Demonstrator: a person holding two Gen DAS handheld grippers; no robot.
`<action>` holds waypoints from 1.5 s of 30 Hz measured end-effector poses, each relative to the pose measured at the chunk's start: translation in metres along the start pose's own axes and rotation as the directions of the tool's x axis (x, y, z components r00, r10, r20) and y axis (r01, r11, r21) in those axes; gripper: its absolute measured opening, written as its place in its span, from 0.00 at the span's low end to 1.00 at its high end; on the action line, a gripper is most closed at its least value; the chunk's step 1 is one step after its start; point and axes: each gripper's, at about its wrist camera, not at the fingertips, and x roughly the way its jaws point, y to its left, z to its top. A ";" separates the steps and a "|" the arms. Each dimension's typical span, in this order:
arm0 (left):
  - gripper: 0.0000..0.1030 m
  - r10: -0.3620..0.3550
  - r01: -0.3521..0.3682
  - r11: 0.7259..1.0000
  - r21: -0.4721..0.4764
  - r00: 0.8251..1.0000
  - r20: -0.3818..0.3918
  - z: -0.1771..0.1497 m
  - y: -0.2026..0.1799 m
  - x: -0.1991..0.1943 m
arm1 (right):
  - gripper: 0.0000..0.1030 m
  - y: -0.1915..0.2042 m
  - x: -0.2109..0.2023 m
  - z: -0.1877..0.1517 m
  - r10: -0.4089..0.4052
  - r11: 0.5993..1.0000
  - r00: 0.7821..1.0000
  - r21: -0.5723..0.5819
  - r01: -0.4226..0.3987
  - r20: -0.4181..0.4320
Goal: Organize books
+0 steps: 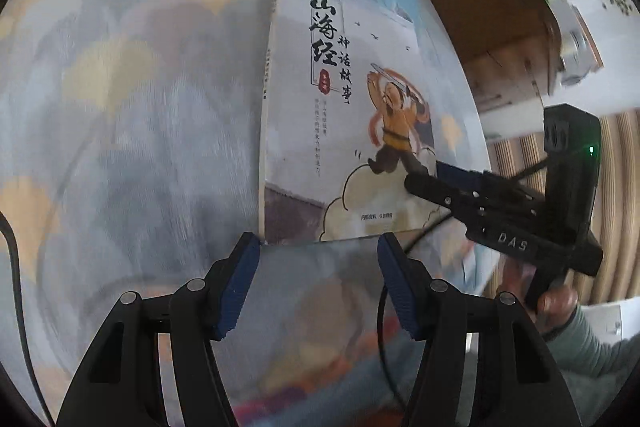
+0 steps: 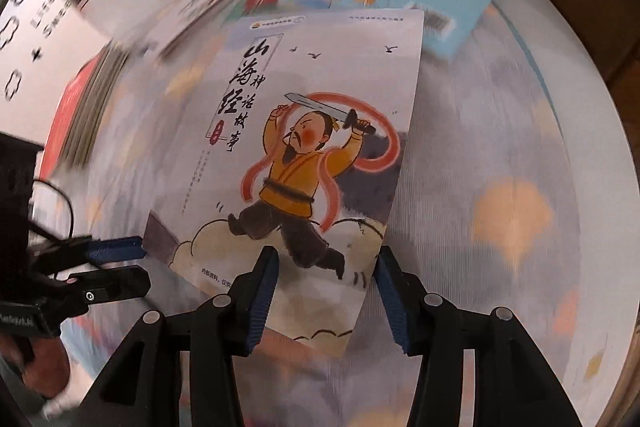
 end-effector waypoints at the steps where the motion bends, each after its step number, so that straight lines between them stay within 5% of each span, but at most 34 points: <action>1: 0.56 -0.001 0.001 1.000 -0.013 1.000 0.010 -0.003 0.000 -0.003 | 0.44 0.000 -0.002 -0.007 -0.002 1.000 1.000 -0.007 0.002 -0.005; 5: 0.55 0.036 -0.031 0.998 -0.049 0.993 0.113 0.011 0.005 -0.017 | 0.36 -0.003 -0.012 -0.011 -0.077 0.997 0.995 -0.009 0.078 0.058; 10: 0.18 0.118 -0.110 0.992 -0.061 0.984 0.136 0.043 0.004 -0.001 | 0.31 -0.019 -0.012 0.012 -0.094 0.993 0.989 0.084 0.085 0.115; 15: 0.18 0.093 -0.082 0.993 -0.083 0.987 0.130 0.047 0.009 0.012 | 0.29 -0.014 0.000 0.011 -0.064 0.991 0.992 0.124 0.051 0.106; 19: 0.18 -0.064 0.088 0.981 -0.170 0.987 0.146 0.040 0.029 0.005 | 0.29 -0.026 0.003 0.008 -0.008 0.988 0.994 0.152 -0.009 0.111; 26: 0.24 -0.302 0.333 0.932 -0.145 0.932 0.199 0.032 0.019 -0.009 | 0.29 -0.046 0.002 0.007 0.077 0.973 0.989 0.207 -0.102 0.125; 28: 0.24 -0.298 0.331 0.930 -0.161 0.933 0.201 0.034 0.019 -0.005 | 0.31 -0.043 0.003 0.007 0.064 0.979 0.990 0.183 -0.086 0.125; 32: 0.22 -0.140 0.159 0.978 -0.137 0.981 0.137 0.039 0.004 0.017 | 0.32 -0.039 0.002 0.006 0.055 0.985 0.991 0.158 -0.074 0.122; 33: 0.15 -0.104 0.120 0.985 -0.121 0.986 0.128 0.039 -0.001 0.021 | 0.32 -0.040 0.002 0.006 0.057 0.985 0.991 0.158 -0.076 0.122; 37: 0.11 -0.024 0.037 0.996 -0.083 0.989 0.148 0.037 -0.019 0.025 | 0.32 -0.042 0.002 0.007 0.072 0.982 0.990 0.165 -0.091 0.122; 42: 0.10 -0.115 0.137 0.982 -0.128 0.980 0.166 0.037 -0.018 0.012 | 0.33 -0.058 -0.002 0.003 0.177 0.954 0.981 0.231 -0.192 0.083; 45: 0.10 -0.243 0.276 0.941 -0.197 0.954 0.177 0.045 -0.014 0.010 | 0.41 -0.079 -0.003 -0.008 0.318 0.890 0.945 0.322 -0.324 0.073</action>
